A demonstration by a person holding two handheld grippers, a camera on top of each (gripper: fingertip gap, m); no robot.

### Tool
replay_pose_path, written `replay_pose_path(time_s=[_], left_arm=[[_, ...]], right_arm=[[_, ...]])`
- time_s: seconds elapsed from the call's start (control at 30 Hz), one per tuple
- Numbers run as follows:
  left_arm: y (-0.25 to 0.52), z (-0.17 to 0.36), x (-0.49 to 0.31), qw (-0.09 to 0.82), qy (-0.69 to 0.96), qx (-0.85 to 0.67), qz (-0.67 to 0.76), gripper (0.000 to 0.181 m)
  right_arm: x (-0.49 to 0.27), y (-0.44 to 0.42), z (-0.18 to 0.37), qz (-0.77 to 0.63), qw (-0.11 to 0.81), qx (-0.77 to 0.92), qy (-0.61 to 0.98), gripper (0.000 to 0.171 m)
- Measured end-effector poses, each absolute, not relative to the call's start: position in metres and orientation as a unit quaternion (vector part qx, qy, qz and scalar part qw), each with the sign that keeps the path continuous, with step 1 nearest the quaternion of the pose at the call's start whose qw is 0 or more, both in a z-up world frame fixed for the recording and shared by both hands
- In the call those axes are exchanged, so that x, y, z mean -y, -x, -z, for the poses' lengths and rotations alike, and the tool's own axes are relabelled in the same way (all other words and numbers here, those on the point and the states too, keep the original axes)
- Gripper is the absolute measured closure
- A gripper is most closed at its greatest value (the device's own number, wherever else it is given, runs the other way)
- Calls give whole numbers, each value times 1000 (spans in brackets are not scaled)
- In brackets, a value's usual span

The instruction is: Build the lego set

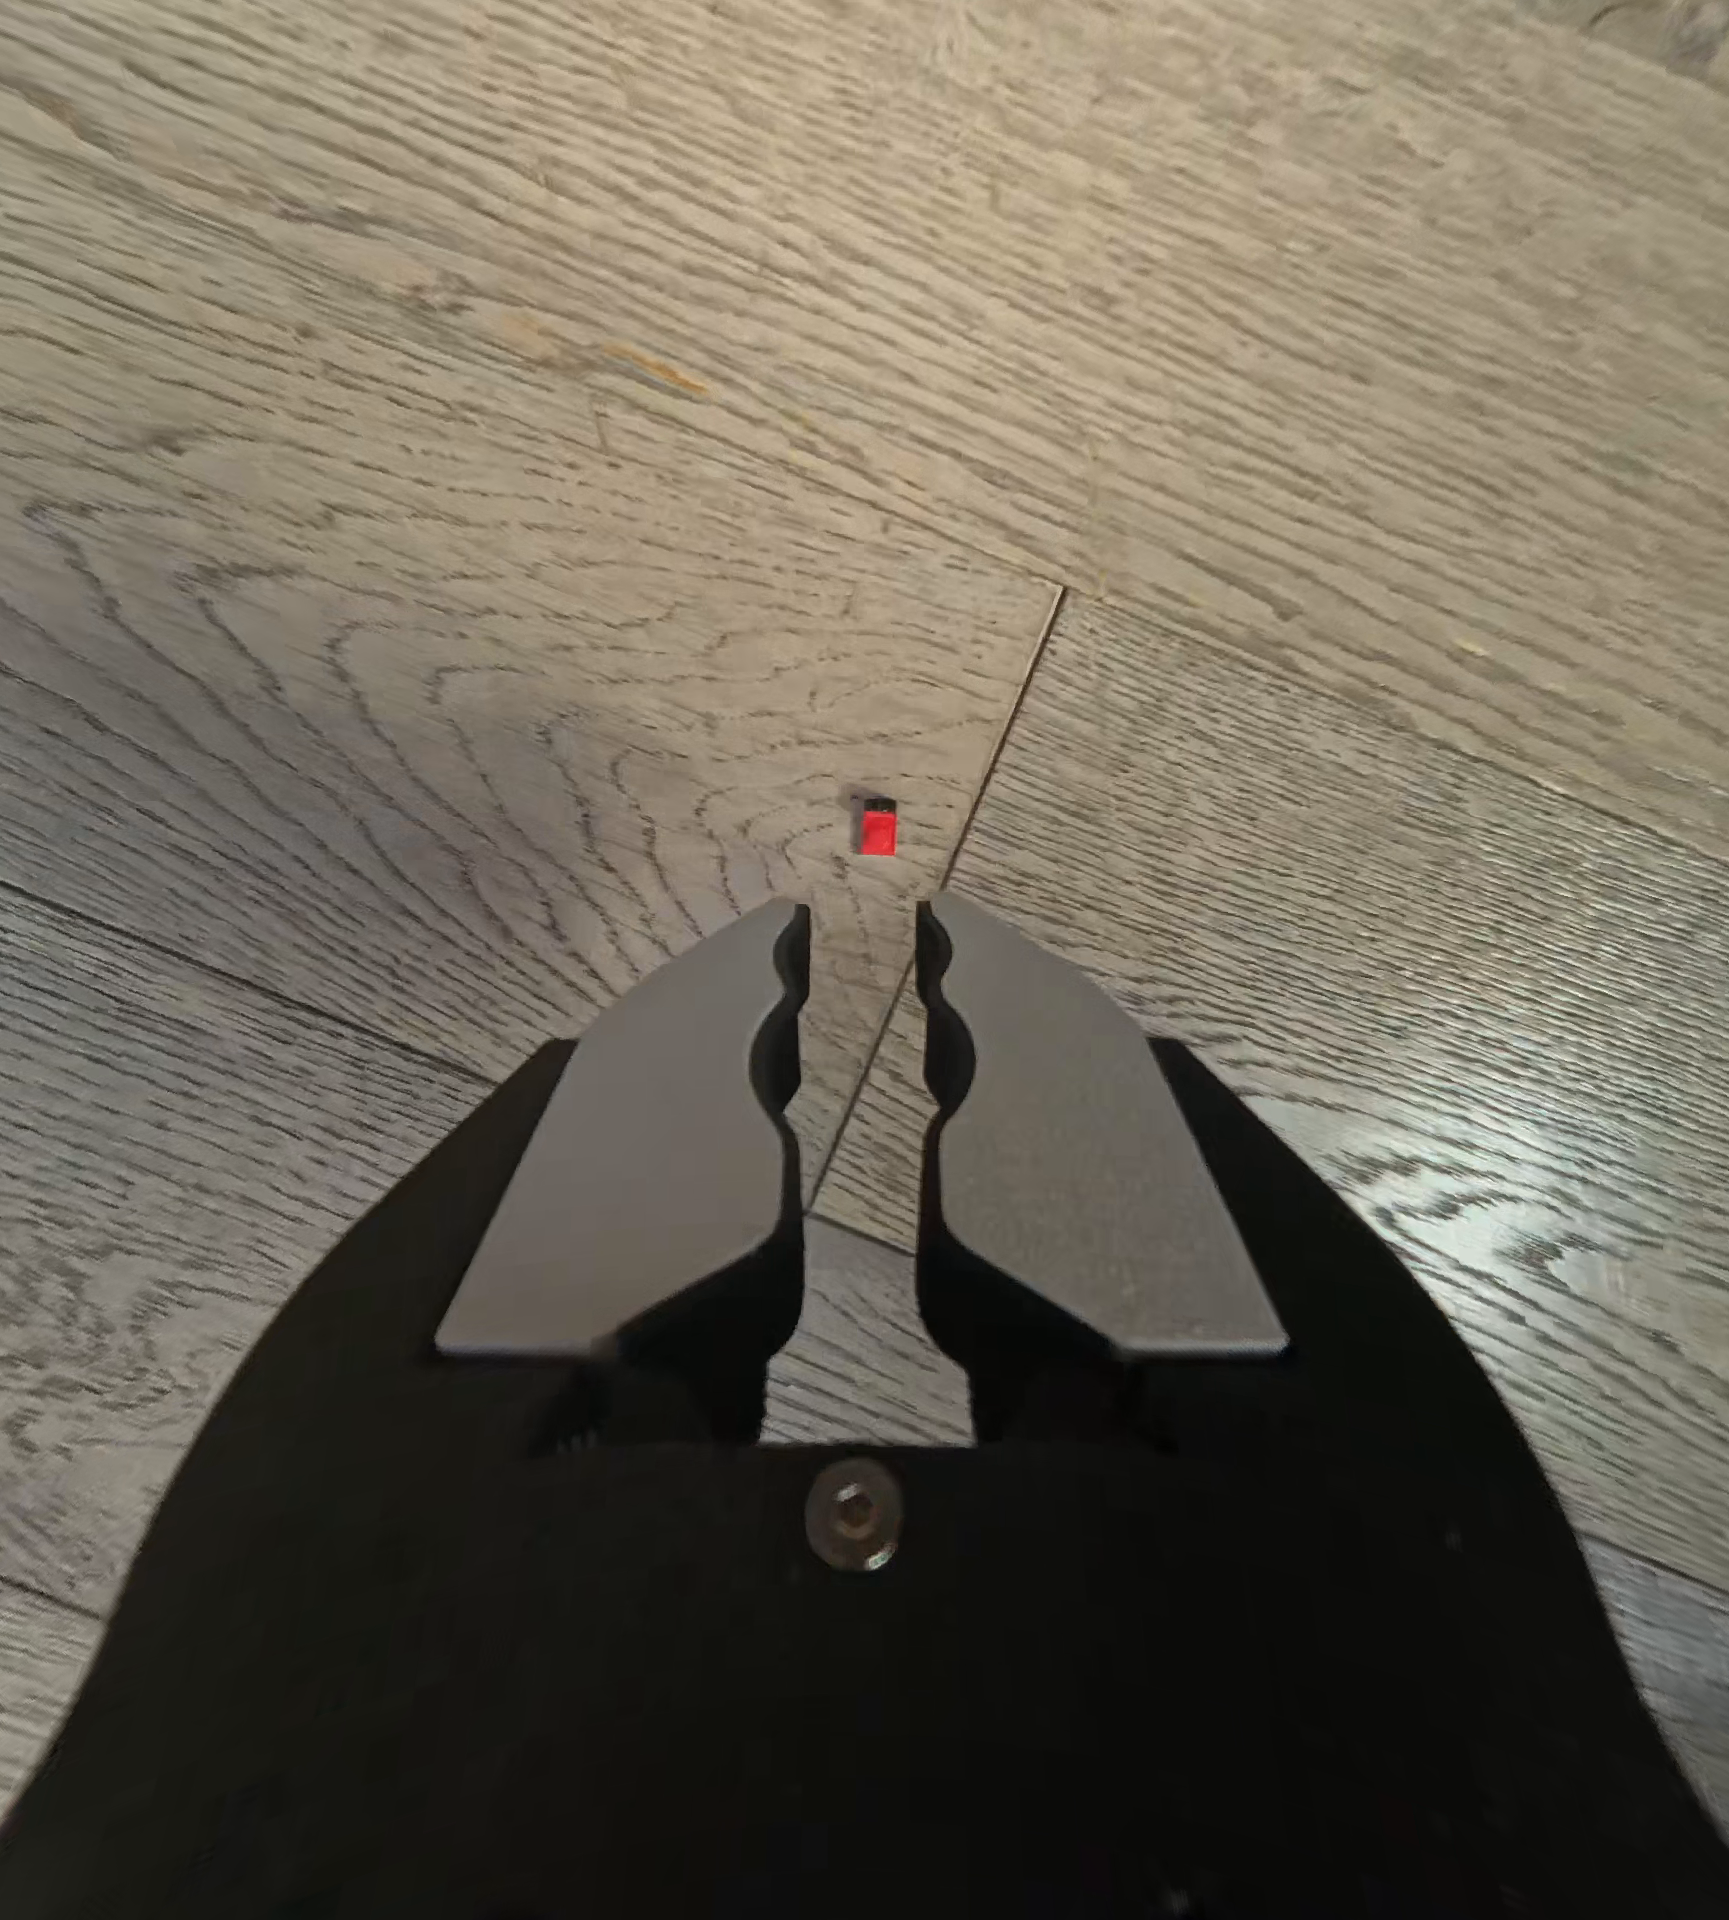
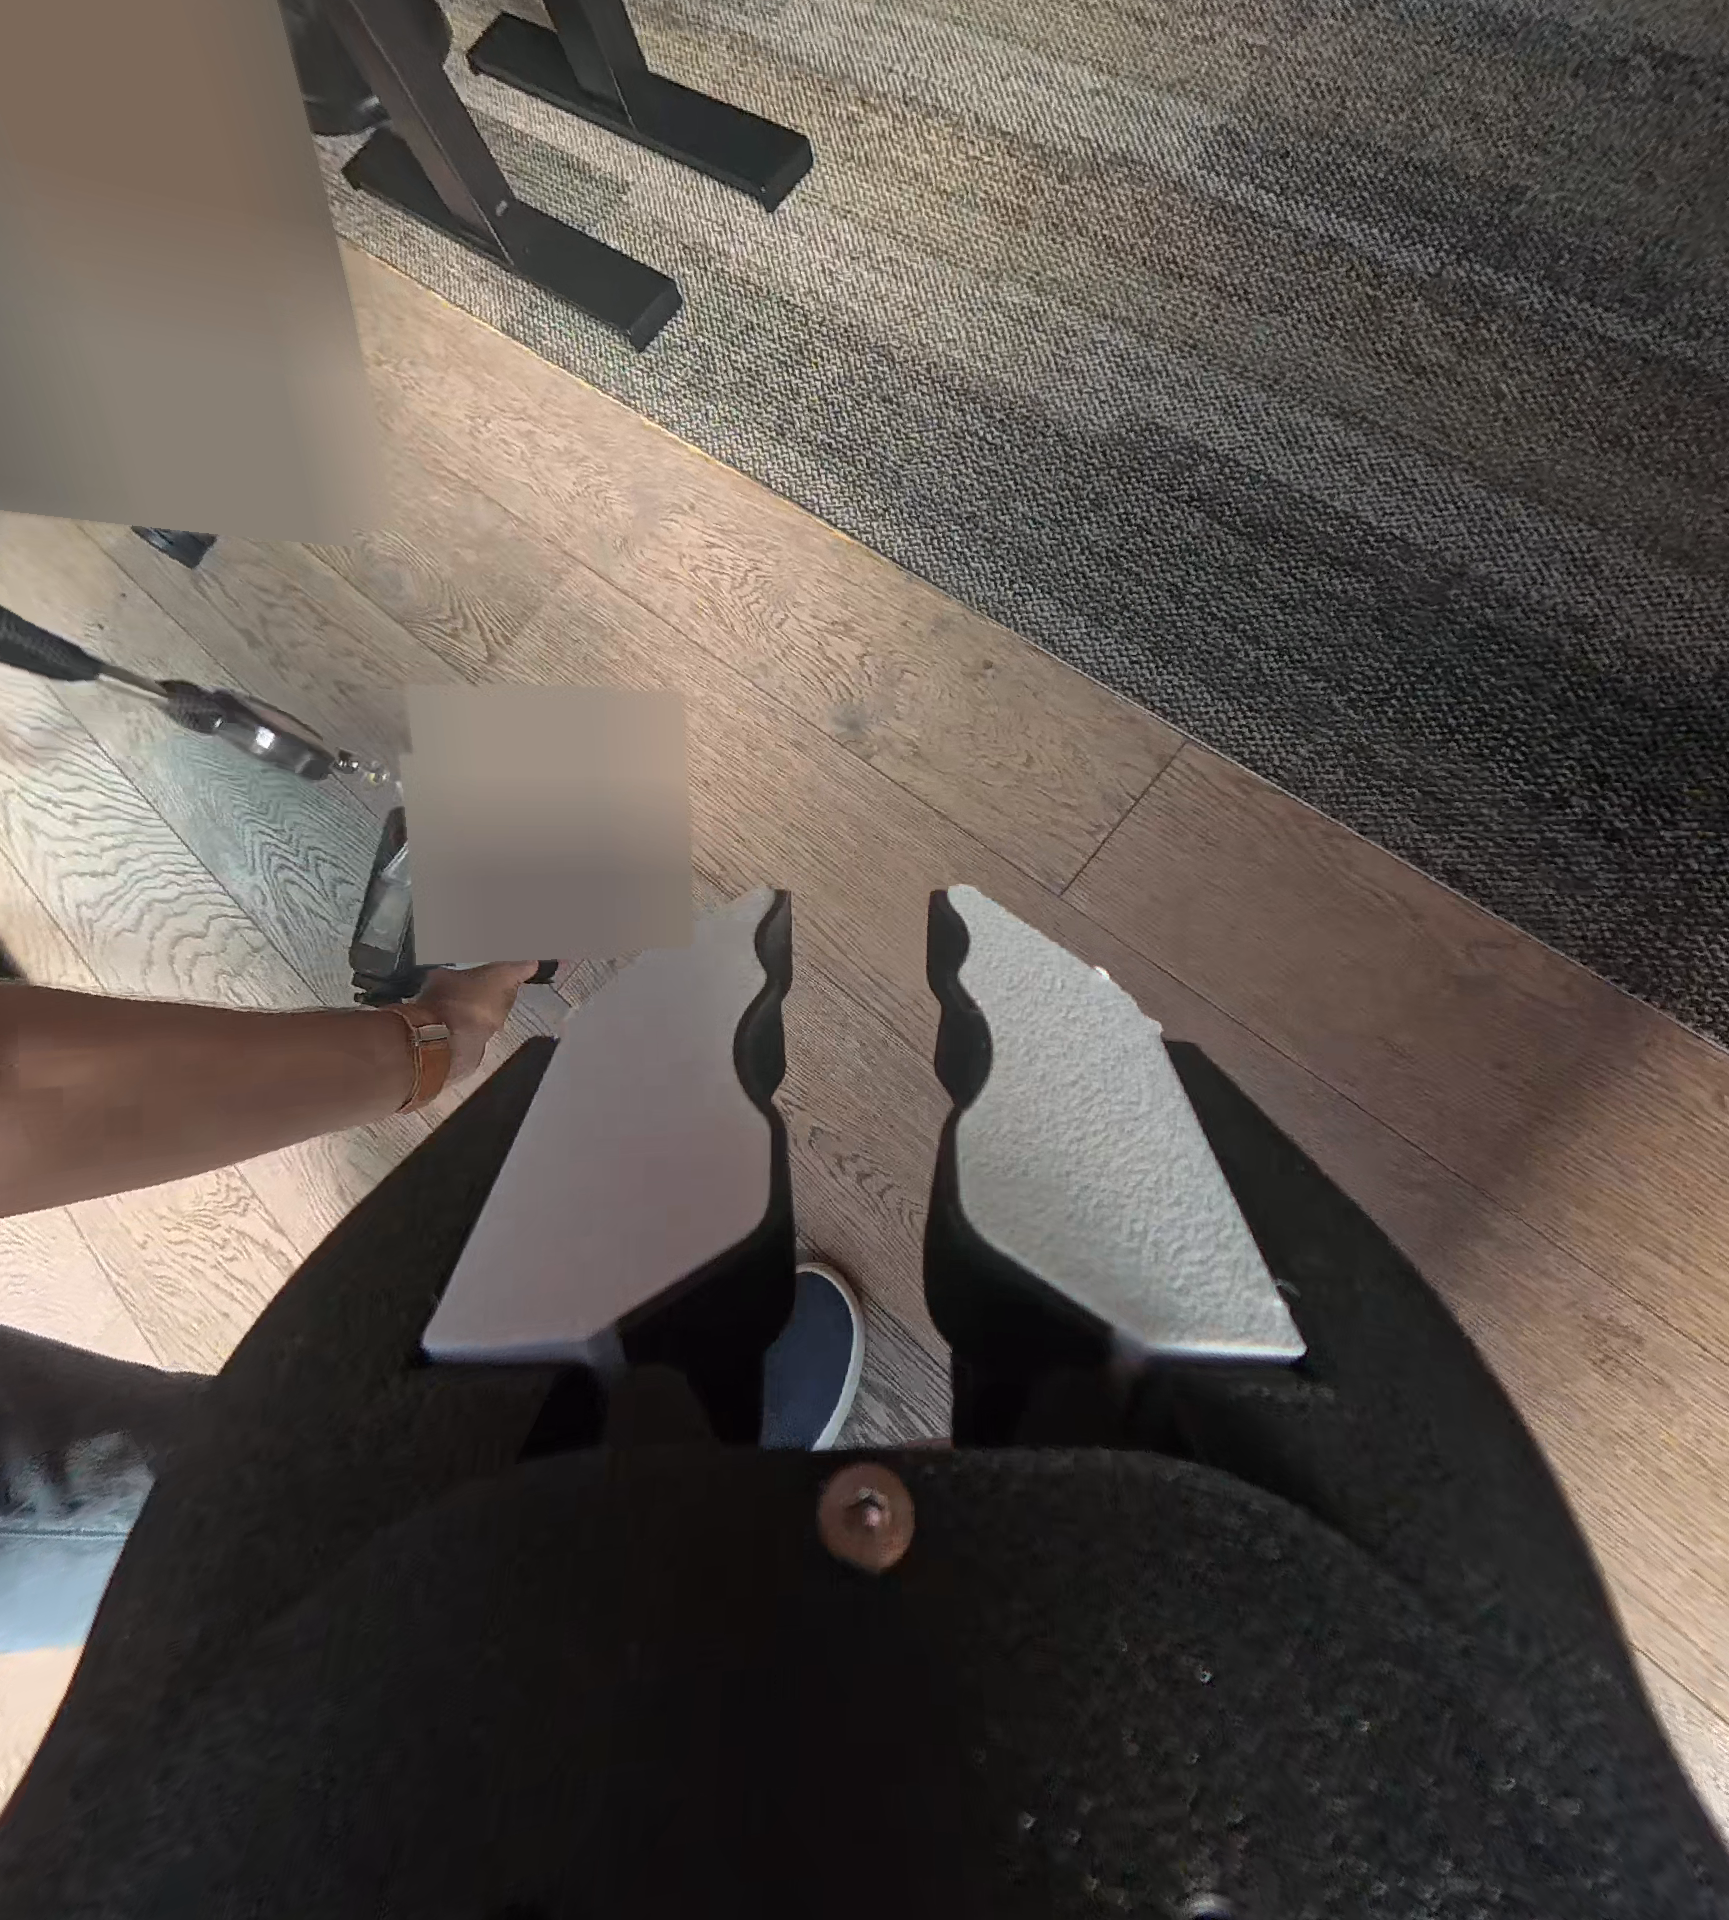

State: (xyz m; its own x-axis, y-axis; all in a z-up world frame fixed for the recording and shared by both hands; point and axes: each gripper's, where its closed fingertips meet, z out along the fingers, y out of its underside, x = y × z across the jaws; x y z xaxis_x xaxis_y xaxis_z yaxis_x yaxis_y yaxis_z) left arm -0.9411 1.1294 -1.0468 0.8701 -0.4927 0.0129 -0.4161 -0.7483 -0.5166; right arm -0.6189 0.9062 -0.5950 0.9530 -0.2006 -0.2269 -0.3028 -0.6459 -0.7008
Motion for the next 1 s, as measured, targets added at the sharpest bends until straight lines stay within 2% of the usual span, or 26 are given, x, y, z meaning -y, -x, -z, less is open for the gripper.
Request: replay_pose_path(time_s=[0.17,0.37,0.5,0.6,0.77,0.87,0.93,1.0], left_arm=[[933,1077,-1132,247,928,-264,88,160],[927,1089,-1139,243,934,-256,60,159],[921,1086,-1142,254,929,-261,62,162],[920,1084,-1141,252,929,-263,63,174],[916,1074,-1137,242,926,-278,78,174],[886,1017,-1140,291,884,-342,127,174],[845,923,-1142,355,824,-399,190,174],[796,792,-1128,412,745,-447,274,174]], right_arm=[[-912,608,624,-70,364,-139,918,146],[-931,616,630,-89,360,-118,921,146],[-937,617,628,-94,357,-105,923,146],[-939,616,626,-98,361,-108,921,146],[-939,615,624,-102,369,-112,917,146],[-945,621,611,-122,382,-115,909,147],[-957,629,585,-153,400,-125,895,148],[-976,642,542,-198,417,-132,877,147]])
